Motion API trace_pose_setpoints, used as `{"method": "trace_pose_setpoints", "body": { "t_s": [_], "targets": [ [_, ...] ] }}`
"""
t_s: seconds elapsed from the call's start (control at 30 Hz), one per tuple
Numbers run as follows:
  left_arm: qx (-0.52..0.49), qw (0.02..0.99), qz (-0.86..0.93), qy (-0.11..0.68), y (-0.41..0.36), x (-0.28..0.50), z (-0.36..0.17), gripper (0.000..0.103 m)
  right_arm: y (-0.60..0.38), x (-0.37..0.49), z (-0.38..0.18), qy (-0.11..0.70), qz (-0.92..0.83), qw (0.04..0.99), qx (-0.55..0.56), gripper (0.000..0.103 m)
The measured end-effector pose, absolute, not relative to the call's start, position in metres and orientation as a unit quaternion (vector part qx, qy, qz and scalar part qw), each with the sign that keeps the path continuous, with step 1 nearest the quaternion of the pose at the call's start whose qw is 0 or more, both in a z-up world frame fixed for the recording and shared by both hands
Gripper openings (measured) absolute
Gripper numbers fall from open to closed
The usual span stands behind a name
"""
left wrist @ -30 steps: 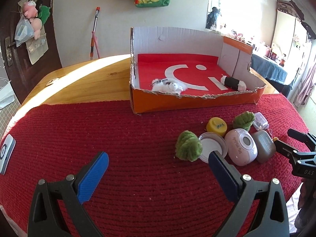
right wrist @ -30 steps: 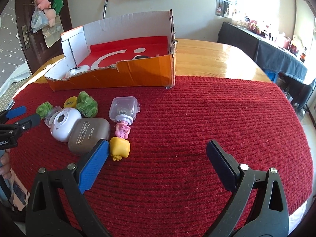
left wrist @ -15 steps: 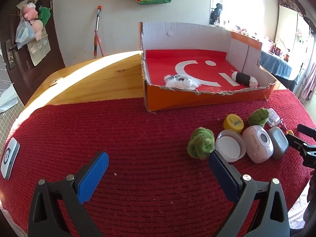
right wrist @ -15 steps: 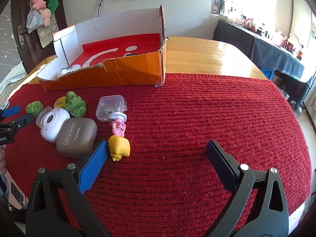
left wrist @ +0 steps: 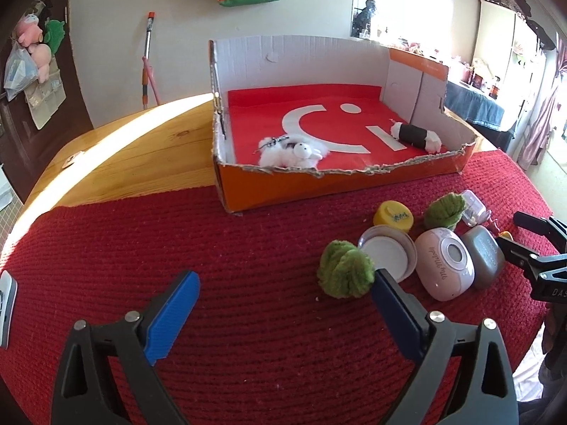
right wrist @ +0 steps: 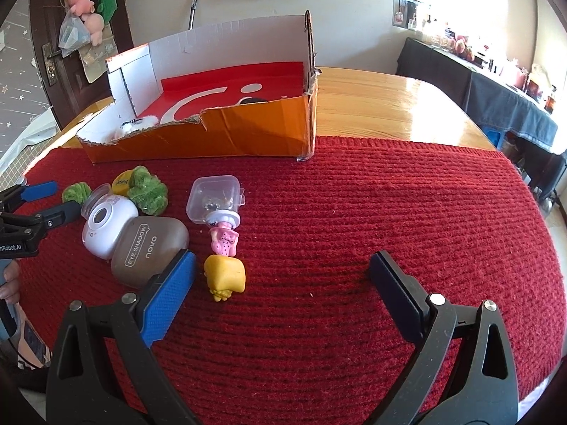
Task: Organize objects
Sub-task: 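Grasp the green yarn ball with the left gripper while the right grasps the pink-yellow toy, then carry yarn ball and pink-yellow toy into the box and open both grippers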
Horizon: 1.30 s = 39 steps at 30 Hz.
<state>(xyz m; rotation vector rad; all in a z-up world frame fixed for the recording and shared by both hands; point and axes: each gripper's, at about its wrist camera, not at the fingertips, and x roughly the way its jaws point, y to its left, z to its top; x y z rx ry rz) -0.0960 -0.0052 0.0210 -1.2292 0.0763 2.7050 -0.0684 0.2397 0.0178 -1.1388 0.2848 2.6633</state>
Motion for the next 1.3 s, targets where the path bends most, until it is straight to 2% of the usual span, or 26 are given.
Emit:
{"method": "trace_pose_setpoints", "body": {
  "t_s": [0.2,0.27,0.4,0.43,0.53,0.57,0.6,0.63,0.7,0.87,1.3],
  "targets": [
    [-0.411,0.106,0.905,0.029,0.000,-0.100,0.021,0.088,0.236,-0.072,0.019,0.089,0.912,0.108,-0.385,0.081],
    [-0.415,0.119,0.902,0.029,0.003,-0.101,0.019,0.078,0.235,-0.073,0.019,0.087,0.913,0.107,-0.384,0.077],
    [-0.412,0.130,0.901,0.037,0.008,-0.100,0.018,0.071,0.229,-0.072,0.019,0.075,0.917,0.106,-0.377,0.065],
    [-0.411,0.135,0.901,0.036,0.009,-0.100,0.018,0.064,0.228,-0.072,0.018,0.072,0.918,0.105,-0.376,0.063],
    [-0.404,0.151,0.901,0.037,0.011,-0.098,0.019,0.045,0.224,-0.070,0.018,0.066,0.923,0.098,-0.367,0.048],
    [-0.403,0.157,0.901,0.036,0.012,-0.097,0.019,0.037,0.222,-0.069,0.018,0.063,0.925,0.092,-0.364,0.039],
    [-0.402,0.160,0.901,0.035,0.012,-0.096,0.019,0.034,0.220,-0.069,0.018,0.062,0.926,0.087,-0.362,0.031],
    [-0.402,0.163,0.900,0.035,0.013,-0.096,0.020,0.030,0.220,-0.068,0.018,0.069,0.927,0.076,-0.360,0.028],
    [-0.401,0.163,0.901,0.035,0.014,-0.095,0.021,0.029,0.220,-0.067,0.018,0.078,0.928,0.066,-0.359,0.020],
    [-0.389,0.166,0.906,0.035,0.014,-0.091,0.030,0.028,0.225,-0.065,0.023,0.107,0.928,0.056,-0.352,0.020],
    [-0.367,0.170,0.914,0.036,0.015,-0.080,0.046,0.028,0.226,-0.065,0.038,0.110,0.932,0.055,-0.341,0.020]
  ]
}}
